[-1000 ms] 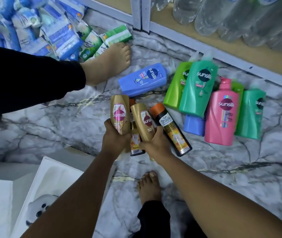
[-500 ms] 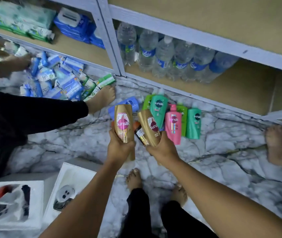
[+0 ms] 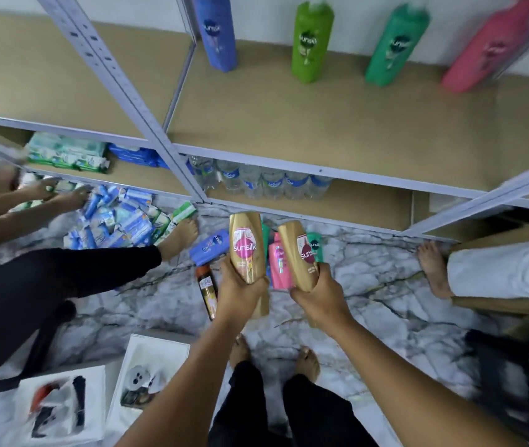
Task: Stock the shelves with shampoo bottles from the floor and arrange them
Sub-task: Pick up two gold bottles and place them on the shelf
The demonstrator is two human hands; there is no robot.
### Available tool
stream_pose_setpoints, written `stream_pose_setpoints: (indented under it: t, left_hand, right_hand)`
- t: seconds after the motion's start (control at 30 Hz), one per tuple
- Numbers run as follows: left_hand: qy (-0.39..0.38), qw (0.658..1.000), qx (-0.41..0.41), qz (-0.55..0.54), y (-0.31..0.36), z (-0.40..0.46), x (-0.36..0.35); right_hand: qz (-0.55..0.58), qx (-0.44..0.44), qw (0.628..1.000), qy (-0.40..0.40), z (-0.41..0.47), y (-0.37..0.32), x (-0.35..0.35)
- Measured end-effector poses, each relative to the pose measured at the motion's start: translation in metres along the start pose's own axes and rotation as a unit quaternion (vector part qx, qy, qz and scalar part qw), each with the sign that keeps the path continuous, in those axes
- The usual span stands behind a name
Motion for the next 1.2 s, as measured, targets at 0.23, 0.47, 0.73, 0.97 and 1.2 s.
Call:
stream_pose_setpoints:
  t: [0.23, 0.47, 0.73, 0.97, 1.2]
  left_hand:
    - [-0.025, 0.999, -0.003, 0.042, 0.069, -0.064, -0.023]
    - [-0.062, 0.994, -0.071, 0.055, 0.160, -0.092, -0.036]
    - [-0.089, 0.977, -0.177, 0.079, 0.265, -0.095, -0.036]
    - [-0.126, 0.949, -0.284, 0.046, 0.371, -0.105, -0.046]
    - [-0.155, 0.913, -0.378, 0.002, 0.481, -0.123, -0.081]
  right_hand:
    - [0.017, 0.047, 0.998, 0.043, -0.051, -0.039, 0.098]
    - [0.053, 0.074, 0.991, 0.100, -0.083, -0.076, 0.177]
    - [0.104, 0.090, 0.973, 0.184, -0.095, -0.134, 0.250]
    - [0.147, 0.144, 0.941, 0.268, -0.099, -0.196, 0.326]
    - [0.178, 0.195, 0.898, 0.351, -0.098, -0.251, 0.424]
Point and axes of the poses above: each hand's wrist, its own z-axis towards the middle knuckle, its own x-axis out of the back of the hand, y = z × x, the point moved 8 cm from there along z, towards the middle knuckle
